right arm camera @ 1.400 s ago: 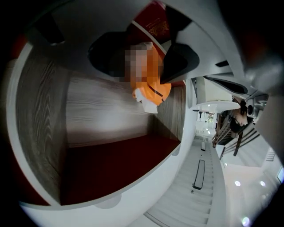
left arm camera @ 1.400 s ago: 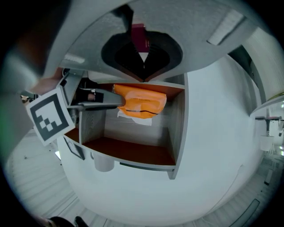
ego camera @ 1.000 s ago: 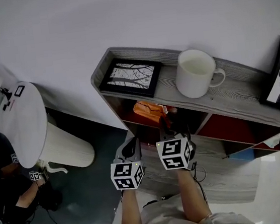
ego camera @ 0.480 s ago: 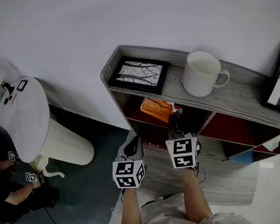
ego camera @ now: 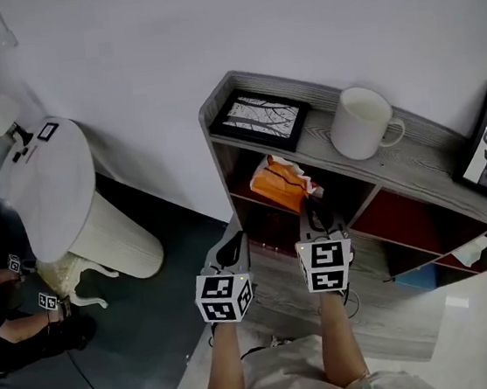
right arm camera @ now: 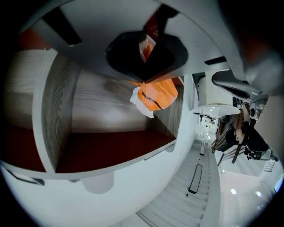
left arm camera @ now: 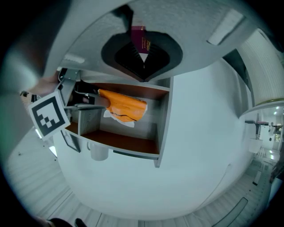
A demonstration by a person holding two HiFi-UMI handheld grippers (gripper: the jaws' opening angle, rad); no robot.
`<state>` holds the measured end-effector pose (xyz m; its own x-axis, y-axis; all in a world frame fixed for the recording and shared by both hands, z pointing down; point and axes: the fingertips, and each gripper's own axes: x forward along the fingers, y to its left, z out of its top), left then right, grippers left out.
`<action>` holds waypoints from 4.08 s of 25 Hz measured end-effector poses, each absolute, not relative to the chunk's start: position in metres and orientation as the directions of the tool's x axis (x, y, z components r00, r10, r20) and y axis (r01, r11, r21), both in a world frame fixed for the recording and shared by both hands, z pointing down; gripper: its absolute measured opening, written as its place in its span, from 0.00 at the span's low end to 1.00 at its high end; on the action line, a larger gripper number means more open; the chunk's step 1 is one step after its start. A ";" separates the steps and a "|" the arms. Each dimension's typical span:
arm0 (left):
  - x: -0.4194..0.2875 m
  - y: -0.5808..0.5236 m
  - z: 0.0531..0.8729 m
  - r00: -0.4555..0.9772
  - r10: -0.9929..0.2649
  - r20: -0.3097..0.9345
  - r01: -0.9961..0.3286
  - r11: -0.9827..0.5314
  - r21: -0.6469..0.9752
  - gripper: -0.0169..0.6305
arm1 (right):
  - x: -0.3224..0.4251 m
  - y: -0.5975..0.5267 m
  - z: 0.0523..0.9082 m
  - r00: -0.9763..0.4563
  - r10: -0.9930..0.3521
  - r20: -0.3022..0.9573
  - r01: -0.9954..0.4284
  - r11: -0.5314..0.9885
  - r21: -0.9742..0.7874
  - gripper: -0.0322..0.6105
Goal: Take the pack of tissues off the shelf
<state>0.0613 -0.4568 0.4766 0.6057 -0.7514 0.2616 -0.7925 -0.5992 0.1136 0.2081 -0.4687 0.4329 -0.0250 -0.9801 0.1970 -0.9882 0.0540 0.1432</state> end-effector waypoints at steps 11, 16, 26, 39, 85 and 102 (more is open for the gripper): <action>0.050 -0.434 0.467 0.603 -0.762 0.238 -0.796 -0.595 0.111 0.04 | 0.197 -0.444 0.425 -0.064 -0.983 0.171 -0.987 0.088 0.138 0.08; 0.044 -0.424 0.465 0.597 -0.768 0.232 -0.801 -0.587 0.117 0.04 | 0.185 -0.433 0.421 -0.107 -0.985 0.139 -0.983 0.125 0.132 0.08; 0.021 -0.382 0.472 0.567 -0.779 0.268 -0.822 -0.556 0.122 0.04 | 0.154 -0.393 0.437 -0.190 -0.972 0.138 -0.973 0.206 0.108 0.08; 0.013 -0.292 0.502 0.562 -0.778 0.282 -0.827 -0.525 0.199 0.04 | 0.140 -0.305 0.485 -0.235 -0.948 0.216 -0.965 0.255 0.068 0.08; -0.027 -0.201 0.492 0.521 -0.820 0.235 -0.853 -0.498 0.155 0.04 | 0.125 -0.212 0.510 -0.346 -0.915 0.209 -0.935 0.356 0.009 0.08; -0.019 -0.192 0.487 0.546 -0.815 0.195 -0.837 -0.517 0.180 0.04 | 0.144 -0.201 0.521 -0.314 -0.925 0.214 -0.948 0.317 -0.020 0.08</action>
<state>-0.0187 -0.1916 0.4875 0.5458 -0.8150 0.1947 -0.8366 -0.5172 0.1803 0.1438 -0.2009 0.5211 -0.3139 -0.9250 0.2139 -0.9482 0.3171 -0.0202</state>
